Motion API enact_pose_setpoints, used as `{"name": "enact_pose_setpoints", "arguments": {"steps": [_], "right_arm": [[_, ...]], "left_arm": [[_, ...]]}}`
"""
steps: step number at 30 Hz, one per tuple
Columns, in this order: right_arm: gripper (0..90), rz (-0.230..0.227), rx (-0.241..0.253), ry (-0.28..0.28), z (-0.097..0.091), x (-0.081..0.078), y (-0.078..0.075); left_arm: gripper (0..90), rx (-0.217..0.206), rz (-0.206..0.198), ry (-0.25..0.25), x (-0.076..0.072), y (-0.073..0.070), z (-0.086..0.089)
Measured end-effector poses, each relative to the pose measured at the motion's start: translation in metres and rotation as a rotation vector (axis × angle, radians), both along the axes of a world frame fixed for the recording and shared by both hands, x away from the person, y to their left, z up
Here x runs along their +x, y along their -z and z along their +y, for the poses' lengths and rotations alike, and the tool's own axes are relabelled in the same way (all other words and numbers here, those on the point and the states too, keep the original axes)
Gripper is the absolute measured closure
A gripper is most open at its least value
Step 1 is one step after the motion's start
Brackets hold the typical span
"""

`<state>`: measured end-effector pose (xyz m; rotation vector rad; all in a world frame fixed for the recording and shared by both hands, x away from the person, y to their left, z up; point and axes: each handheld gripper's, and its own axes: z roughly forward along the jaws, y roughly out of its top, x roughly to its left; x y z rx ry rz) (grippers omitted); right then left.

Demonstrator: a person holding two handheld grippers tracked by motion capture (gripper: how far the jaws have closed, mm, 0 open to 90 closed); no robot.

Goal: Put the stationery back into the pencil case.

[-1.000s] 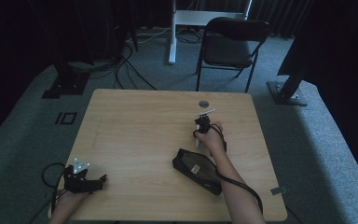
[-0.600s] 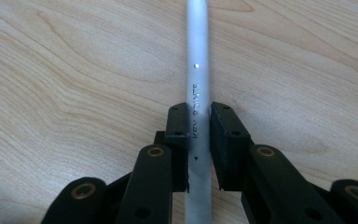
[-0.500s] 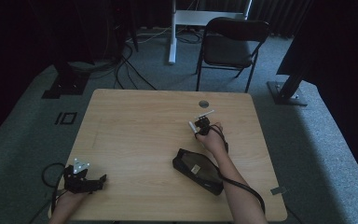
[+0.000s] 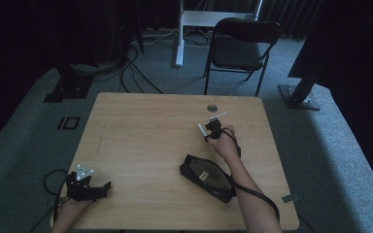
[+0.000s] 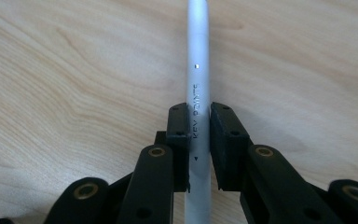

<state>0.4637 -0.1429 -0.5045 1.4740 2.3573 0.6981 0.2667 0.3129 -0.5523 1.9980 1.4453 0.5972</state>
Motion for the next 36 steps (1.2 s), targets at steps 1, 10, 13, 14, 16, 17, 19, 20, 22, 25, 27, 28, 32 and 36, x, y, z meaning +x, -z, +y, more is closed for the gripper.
{"name": "enact_pose_setpoints", "arguments": {"steps": [1,10,13,14,16,17,19,20,22,25,27,28,32,36], "right_arm": [[78.5,-0.006,-0.016,-0.007,-0.001,-0.001,-0.002],[78.5,-0.017,-0.010,-0.051,-0.007,-0.009,-0.019],[78.5,-0.027,-0.011,-0.053,-0.010,-0.011,-0.024],[78.5,-0.029,-0.007,-0.057,-0.011,-0.012,-0.025],[78.5,-0.033,-0.007,-0.064,-0.013,-0.014,-0.026],[78.5,-0.032,-0.008,-0.072,-0.013,-0.016,-0.027],[78.5,-0.029,-0.009,-0.079,-0.014,-0.018,-0.028],[78.5,-0.028,-0.011,-0.088,-0.014,-0.019,-0.029],[78.5,-0.028,-0.012,-0.091,-0.016,-0.021,-0.032],[78.5,-0.031,-0.011,-0.101,-0.018,-0.024,-0.034],[78.5,-0.038,-0.015,-0.105,-0.020,-0.027,-0.037],[78.5,-0.038,-0.016,-0.109,-0.021,-0.028,-0.038],[78.5,-0.053,-0.010,-0.134,-0.023,-0.035,-0.045],[78.5,-0.055,-0.008,-0.153,-0.023,-0.043,-0.051]], "left_arm": [[0.2,0.000,0.000,0.000,0.000,0.000,0.000],[0.2,0.000,0.000,0.000,0.000,0.000,0.000],[0.2,0.000,0.000,0.000,0.000,0.000,0.000],[0.2,0.000,0.000,0.000,0.000,0.000,0.000],[0.2,0.000,0.000,0.000,0.000,0.000,0.000],[0.2,0.000,0.000,0.000,0.000,0.000,0.000],[0.2,0.000,0.000,0.000,0.000,0.000,0.000],[0.2,0.000,0.000,0.000,0.000,0.000,0.000],[0.2,0.000,0.000,0.000,0.000,0.000,0.000],[0.2,0.000,0.000,0.000,0.000,0.000,0.000],[0.2,0.000,0.000,0.001,0.000,0.000,0.000],[0.2,0.000,0.000,0.000,0.000,0.000,0.000],[0.2,0.000,0.000,0.000,0.000,0.000,0.000],[0.2,0.000,0.000,0.000,0.000,0.000,0.000]]}}
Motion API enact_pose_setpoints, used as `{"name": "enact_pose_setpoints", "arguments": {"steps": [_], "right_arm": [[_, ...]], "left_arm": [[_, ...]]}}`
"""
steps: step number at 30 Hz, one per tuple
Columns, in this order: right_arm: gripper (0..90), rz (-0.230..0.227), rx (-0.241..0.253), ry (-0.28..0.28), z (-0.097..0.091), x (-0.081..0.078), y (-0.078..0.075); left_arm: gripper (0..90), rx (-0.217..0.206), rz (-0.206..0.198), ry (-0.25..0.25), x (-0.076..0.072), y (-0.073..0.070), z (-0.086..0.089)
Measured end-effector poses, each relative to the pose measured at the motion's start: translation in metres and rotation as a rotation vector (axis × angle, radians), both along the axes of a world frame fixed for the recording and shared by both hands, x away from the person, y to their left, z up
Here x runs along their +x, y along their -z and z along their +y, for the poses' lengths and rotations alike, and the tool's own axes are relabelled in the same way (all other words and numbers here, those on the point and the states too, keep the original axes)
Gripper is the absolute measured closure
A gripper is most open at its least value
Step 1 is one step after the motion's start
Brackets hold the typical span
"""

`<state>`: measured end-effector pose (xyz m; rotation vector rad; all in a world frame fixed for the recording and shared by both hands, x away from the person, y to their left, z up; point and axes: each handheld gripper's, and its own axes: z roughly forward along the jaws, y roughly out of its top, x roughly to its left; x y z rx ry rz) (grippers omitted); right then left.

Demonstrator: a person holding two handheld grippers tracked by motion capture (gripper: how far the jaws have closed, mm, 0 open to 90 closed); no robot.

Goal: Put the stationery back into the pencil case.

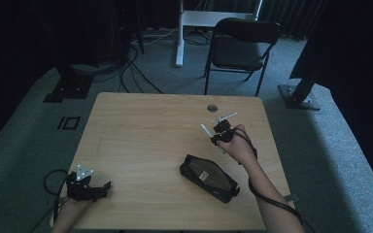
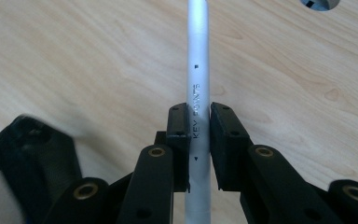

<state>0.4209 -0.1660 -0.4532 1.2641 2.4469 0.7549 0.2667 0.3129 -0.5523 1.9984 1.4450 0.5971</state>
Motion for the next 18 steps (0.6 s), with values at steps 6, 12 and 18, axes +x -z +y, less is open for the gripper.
{"name": "enact_pose_setpoints", "arguments": {"steps": [6,12,18], "right_arm": [[78.5,-0.012,0.004,-0.028,0.000,-0.009,-0.005],[78.5,-0.013,0.033,-0.036,-0.004,-0.016,-0.009],[78.5,-0.033,0.039,-0.053,-0.008,-0.027,-0.015]], "left_arm": [[0.2,0.000,0.000,0.000,0.000,0.000,0.000],[0.2,0.000,0.000,0.000,0.000,0.000,0.000],[0.2,0.000,0.000,0.000,0.000,0.000,0.000]]}}
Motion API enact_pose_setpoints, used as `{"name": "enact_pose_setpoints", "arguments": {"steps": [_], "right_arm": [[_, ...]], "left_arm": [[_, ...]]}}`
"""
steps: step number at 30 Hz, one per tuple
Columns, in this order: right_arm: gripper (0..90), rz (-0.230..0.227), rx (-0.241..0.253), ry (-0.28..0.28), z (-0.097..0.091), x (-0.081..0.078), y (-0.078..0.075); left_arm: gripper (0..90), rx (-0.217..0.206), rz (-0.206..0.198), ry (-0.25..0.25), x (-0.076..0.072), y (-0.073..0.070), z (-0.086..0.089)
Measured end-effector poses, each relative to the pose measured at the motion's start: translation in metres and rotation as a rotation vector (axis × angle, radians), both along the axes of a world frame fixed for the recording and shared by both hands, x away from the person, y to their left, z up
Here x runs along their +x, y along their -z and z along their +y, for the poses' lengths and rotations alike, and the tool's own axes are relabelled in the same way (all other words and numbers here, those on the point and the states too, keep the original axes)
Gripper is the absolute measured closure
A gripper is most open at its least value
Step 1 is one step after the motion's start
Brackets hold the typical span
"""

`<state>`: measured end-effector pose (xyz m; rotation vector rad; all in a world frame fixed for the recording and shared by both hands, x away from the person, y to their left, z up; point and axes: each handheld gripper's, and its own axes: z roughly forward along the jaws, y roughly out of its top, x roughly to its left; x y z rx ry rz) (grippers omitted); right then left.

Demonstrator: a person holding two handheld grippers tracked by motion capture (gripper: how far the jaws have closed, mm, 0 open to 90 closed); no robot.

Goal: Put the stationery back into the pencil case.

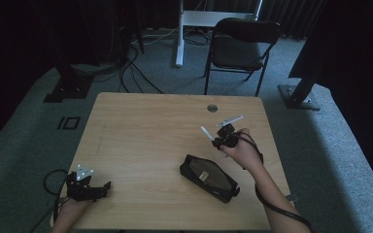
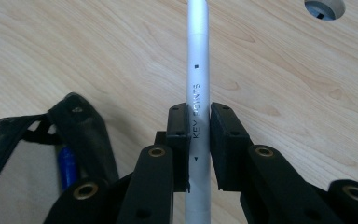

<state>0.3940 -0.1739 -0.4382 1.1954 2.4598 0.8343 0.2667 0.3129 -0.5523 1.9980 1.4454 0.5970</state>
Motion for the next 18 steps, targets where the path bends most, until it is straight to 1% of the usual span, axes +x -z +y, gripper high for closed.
{"name": "enact_pose_setpoints", "arguments": {"steps": [5,9,10,11,15,18], "right_arm": [[78.5,-0.013,0.024,-0.025,-0.001,-0.012,-0.007],[78.5,-0.022,0.029,-0.051,0.000,-0.023,-0.013],[78.5,-0.033,0.031,-0.055,0.000,-0.026,-0.014],[78.5,-0.033,0.033,-0.061,0.001,-0.029,-0.015],[78.5,-0.047,0.037,-0.083,0.001,-0.039,-0.017],[78.5,-0.059,0.050,-0.096,0.002,-0.048,-0.017]], "left_arm": [[0.2,0.000,0.000,0.000,0.000,0.000,0.000],[0.2,0.000,0.000,0.000,0.000,0.000,0.000],[0.2,0.000,0.000,0.000,0.000,0.000,0.000],[0.2,0.000,0.000,0.000,0.000,0.000,0.000],[0.2,-0.002,-0.001,-0.001,0.000,0.000,0.000],[0.2,0.001,-0.001,0.001,0.000,0.000,0.000]]}}
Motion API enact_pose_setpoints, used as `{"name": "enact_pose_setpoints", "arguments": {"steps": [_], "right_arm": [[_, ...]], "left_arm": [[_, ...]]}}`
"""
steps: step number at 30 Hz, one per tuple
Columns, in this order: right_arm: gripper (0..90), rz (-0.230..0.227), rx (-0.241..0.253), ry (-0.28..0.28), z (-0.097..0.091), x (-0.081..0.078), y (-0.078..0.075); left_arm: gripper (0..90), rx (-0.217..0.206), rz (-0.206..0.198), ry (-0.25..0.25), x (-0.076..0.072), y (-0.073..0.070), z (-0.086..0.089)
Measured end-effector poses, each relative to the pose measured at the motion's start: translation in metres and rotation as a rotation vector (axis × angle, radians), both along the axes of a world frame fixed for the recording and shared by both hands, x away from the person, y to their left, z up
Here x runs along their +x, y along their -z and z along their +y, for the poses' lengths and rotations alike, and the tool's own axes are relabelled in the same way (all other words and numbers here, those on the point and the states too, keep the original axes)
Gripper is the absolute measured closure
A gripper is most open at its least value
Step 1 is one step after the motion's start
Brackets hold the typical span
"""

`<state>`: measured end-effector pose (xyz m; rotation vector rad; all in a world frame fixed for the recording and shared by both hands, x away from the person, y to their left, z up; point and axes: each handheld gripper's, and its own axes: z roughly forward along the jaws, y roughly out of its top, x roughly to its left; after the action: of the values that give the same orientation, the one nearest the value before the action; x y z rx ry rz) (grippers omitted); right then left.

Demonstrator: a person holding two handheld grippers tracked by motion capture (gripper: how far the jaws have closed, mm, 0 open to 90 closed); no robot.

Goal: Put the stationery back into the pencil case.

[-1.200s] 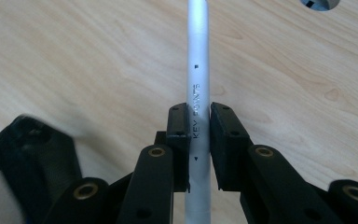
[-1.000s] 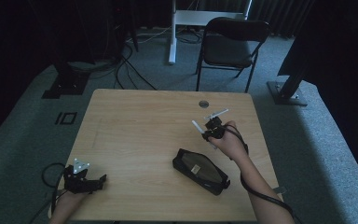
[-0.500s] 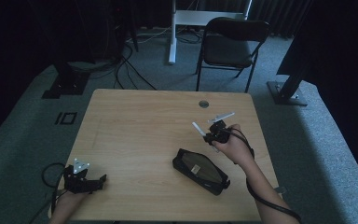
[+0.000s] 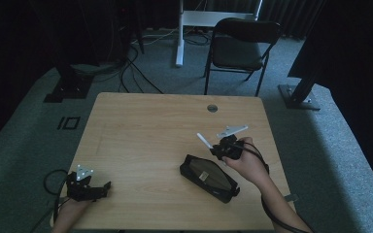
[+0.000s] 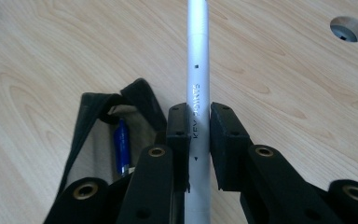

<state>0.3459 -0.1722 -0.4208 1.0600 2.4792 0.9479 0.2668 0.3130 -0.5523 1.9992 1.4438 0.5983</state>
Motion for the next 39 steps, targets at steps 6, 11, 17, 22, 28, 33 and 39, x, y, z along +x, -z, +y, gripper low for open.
{"name": "enact_pose_setpoints", "arguments": {"steps": [6,11,17,22,28,33,39], "right_arm": [[78.5,-0.006,0.001,-0.032,0.003,-0.014,-0.001],[78.5,-0.004,-0.008,-0.059,0.005,-0.023,0.000],[78.5,-0.003,-0.021,-0.080,0.009,-0.029,0.006],[78.5,0.016,-0.024,-0.095,0.012,-0.031,0.014],[78.5,0.022,-0.037,-0.108,0.016,-0.034,0.022],[78.5,0.033,-0.046,-0.123,0.017,-0.035,0.027],[78.4,0.054,-0.066,-0.144,0.019,-0.037,0.030]], "left_arm": [[0.2,-0.001,-0.001,-0.001,0.000,0.000,0.000],[0.2,-0.003,-0.001,-0.002,0.000,0.000,0.000],[0.2,-0.002,0.000,-0.002,0.000,0.000,0.000],[0.2,-0.003,-0.001,-0.003,0.000,0.000,0.000],[0.2,-0.001,0.000,-0.001,0.000,0.000,0.000],[0.2,-0.001,0.001,-0.001,0.000,0.000,0.000],[0.2,-0.001,0.001,-0.001,0.000,0.000,0.000]]}}
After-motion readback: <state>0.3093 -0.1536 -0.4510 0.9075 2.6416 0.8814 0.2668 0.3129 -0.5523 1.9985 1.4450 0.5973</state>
